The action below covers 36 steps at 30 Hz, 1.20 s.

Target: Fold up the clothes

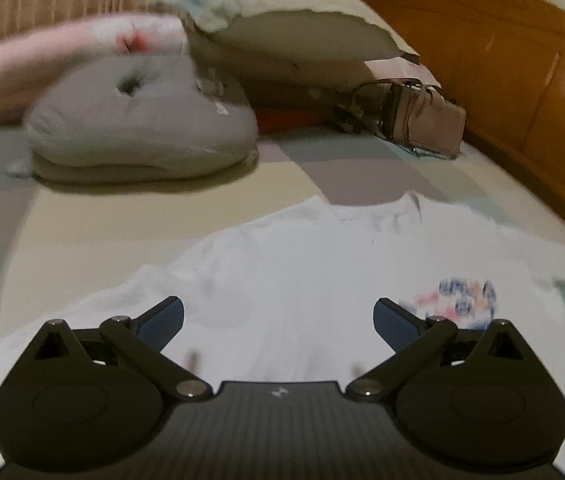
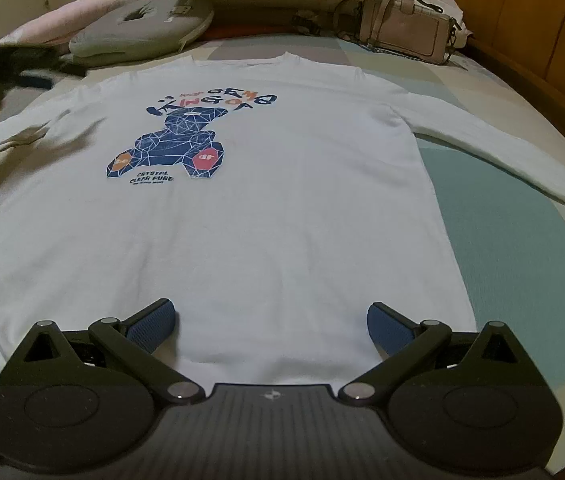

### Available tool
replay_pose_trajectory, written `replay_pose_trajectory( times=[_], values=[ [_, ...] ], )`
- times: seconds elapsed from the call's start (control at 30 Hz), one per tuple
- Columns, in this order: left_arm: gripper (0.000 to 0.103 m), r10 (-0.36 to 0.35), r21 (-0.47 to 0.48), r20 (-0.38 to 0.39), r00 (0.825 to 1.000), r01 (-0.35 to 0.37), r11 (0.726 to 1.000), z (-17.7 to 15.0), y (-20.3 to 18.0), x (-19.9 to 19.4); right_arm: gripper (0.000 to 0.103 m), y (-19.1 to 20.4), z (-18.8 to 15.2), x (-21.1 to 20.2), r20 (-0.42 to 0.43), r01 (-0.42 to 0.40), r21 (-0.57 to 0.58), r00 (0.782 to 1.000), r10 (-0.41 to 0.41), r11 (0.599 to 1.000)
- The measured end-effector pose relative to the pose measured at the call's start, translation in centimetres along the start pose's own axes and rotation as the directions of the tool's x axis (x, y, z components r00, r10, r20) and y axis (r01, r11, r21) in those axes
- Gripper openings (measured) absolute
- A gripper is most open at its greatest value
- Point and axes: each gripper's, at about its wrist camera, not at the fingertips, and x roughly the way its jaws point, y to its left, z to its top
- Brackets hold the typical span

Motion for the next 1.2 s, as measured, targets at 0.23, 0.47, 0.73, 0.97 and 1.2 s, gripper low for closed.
replay_pose_trajectory(
  times=[0.23,0.47,0.73,0.97,1.2],
  values=[
    [0.100,0.129,-0.102,-0.021,0.991,-0.130,0.986,0.5,3.3,5.4,0.103,-0.2,-0.2,0.0,0.011,-0.013,-0.011,1.000,0.014,1.000],
    [0.100,0.200,-0.166,0.001,0.980,-0.197,0.966,2.4,4.0,4.1,0.103,0.0,0.4,0.0,-0.003,-0.013,-0.019,1.000,0.013,1.000],
    [0.100,0.071,-0.143,-0.069,0.995,-0.081,0.986,2.4,2.0,6.0,0.103,1.7,1.0,-0.8,0.022,-0.048,-0.096,0.999,0.050,0.994],
    [0.100,0.163,-0.144,-0.070,0.984,-0.171,0.975,4.9,1.4,6.9,0.103,0.8,1.0,-0.5,0.012,-0.064,-0.051,0.998,0.064,0.997],
    [0.101,-0.017,-0.133,-0.102,0.995,0.004,0.991,4.8,-1.7,7.6,0.103,0.3,0.9,-0.2,0.012,-0.085,-0.022,0.996,0.085,0.996]
  ],
)
